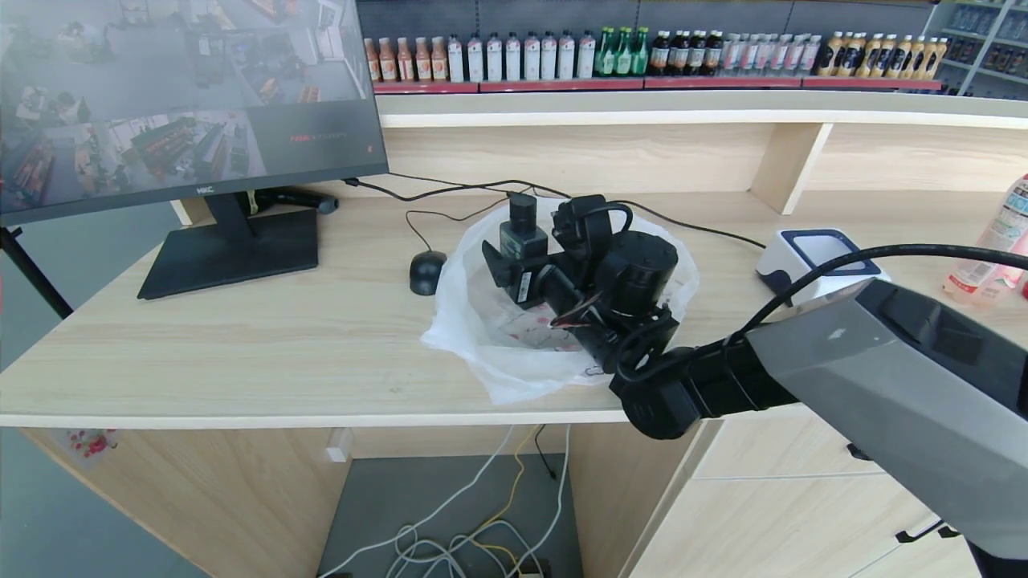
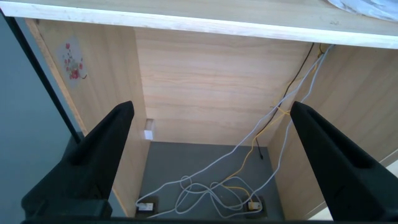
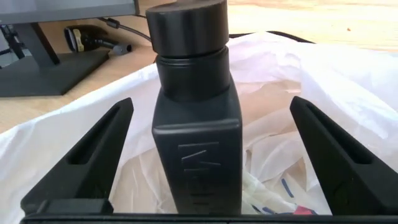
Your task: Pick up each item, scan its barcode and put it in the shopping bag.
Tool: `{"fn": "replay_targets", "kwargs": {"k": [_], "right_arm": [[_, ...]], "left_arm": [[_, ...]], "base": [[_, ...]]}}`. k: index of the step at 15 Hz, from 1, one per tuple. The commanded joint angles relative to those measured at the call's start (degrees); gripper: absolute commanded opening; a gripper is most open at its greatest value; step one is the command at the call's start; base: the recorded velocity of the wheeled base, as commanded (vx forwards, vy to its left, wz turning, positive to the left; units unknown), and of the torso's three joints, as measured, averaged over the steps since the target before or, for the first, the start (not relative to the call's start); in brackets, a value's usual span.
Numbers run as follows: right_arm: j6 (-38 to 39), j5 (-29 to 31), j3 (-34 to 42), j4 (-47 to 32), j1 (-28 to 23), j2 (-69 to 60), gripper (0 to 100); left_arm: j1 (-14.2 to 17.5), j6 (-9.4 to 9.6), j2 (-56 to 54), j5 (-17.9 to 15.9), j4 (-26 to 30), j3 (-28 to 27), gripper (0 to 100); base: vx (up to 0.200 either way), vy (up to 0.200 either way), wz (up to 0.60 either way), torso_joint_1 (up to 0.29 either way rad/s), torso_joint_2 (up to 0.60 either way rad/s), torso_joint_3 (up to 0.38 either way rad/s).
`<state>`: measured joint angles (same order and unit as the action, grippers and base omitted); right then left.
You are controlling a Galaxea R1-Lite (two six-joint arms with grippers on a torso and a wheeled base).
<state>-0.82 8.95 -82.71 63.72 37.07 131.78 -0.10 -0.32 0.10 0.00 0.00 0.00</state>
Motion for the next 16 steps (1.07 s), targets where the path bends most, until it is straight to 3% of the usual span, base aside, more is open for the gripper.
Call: {"fn": "replay_targets", "kwargs": {"k": [1,5,10,14,16], "right_arm": [[-0.06,0.10,3.61,1.14,0.37,-4.34,100],[0.20,-0.07,9.06,4.48,0.55,-6.18,100],[0.11,0.19,22.42,13.10,0.55,-12.51,100],[1.87,-4.73,35.25,25.31,1.34,-16.20,100],[0.82,-4.55,40.61,26.28,1.42,-18.05,100]], "left_arm": [[0.01,-0.03,-0.01,0.00,0.00,0.00,100],[0.01,-0.03,-0.01,0.00,0.00,0.00,100],[0.01,-0.03,-0.01,0.00,0.00,0.00,100],[0.01,-0.03,-0.01,0.00,0.00,0.00,100],[0.01,-0.03,-0.01,0.00,0.00,0.00,100]], "base": [[0.000,0.000,0.00,0.000,0.00,0.000],[0.000,0.000,0.00,0.000,0.00,0.000],[0.000,0.000,0.00,0.000,0.00,0.000],[0.000,0.000,0.00,0.000,0.00,0.000],[0.000,0.000,0.00,0.000,0.00,0.000]]}}
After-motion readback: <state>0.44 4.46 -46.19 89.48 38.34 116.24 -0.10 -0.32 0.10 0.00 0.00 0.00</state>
